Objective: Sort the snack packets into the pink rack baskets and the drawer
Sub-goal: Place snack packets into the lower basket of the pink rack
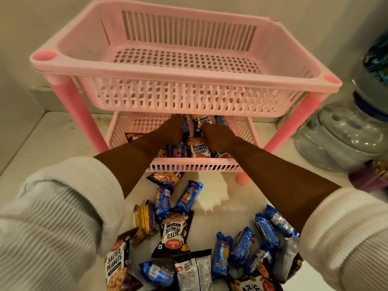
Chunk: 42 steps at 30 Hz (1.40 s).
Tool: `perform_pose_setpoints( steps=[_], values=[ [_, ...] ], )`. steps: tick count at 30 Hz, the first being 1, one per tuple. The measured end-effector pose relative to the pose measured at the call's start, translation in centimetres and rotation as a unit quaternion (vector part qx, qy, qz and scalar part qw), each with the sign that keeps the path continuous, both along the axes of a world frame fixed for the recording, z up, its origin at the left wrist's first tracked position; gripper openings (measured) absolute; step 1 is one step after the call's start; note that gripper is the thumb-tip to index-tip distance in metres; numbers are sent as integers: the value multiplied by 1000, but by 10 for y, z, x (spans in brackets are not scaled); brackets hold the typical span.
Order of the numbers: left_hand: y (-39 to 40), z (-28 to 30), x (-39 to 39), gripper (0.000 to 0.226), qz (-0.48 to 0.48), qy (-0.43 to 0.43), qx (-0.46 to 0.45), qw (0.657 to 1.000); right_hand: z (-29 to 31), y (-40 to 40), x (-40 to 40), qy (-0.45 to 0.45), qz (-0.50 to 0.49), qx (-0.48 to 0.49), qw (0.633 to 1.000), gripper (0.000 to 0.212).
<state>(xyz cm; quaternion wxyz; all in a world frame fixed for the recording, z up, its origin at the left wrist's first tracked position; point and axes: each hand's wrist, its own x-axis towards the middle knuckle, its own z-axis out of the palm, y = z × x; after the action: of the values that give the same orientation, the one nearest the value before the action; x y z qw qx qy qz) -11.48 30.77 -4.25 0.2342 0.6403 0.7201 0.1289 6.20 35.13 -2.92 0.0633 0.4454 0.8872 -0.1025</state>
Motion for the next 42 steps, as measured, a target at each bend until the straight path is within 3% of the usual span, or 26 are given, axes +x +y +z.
perform_pose_setpoints(
  steps=[7, 14, 19, 23, 30, 33, 37, 42],
  values=[
    [4, -7, 0, 55, 36, -29, 85, 995, -7, -8, -5, 1, -27, 52, 998, 27],
    [7, -10, 1, 74, 9, -45, 122, 992, -13, -9, -13, -29, -46, 67, 996, 32],
    [4, -4, 3, 56, 22, -41, 112, 993, -12, -7, -10, 1, -42, 61, 997, 30],
    [-10, 8, 8, 45, 21, -32, 87, 995, -4, -17, -2, 66, -55, 66, 994, 32],
    [-84, 24, 31, 37, 29, -58, 162, 985, 14, -88, 22, 214, -56, 162, 962, 34],
    [-132, 25, 51, 28, 13, -28, 203, 979, 14, -127, 44, 282, -39, 195, 938, 24],
    [-192, 19, 71, 27, 15, 48, 240, 970, -9, -165, 60, 262, -36, 105, 959, 15],
    [-234, 8, 89, 24, -20, 100, 253, 962, -46, -188, 63, 226, -12, 36, 973, 28]
  ],
)
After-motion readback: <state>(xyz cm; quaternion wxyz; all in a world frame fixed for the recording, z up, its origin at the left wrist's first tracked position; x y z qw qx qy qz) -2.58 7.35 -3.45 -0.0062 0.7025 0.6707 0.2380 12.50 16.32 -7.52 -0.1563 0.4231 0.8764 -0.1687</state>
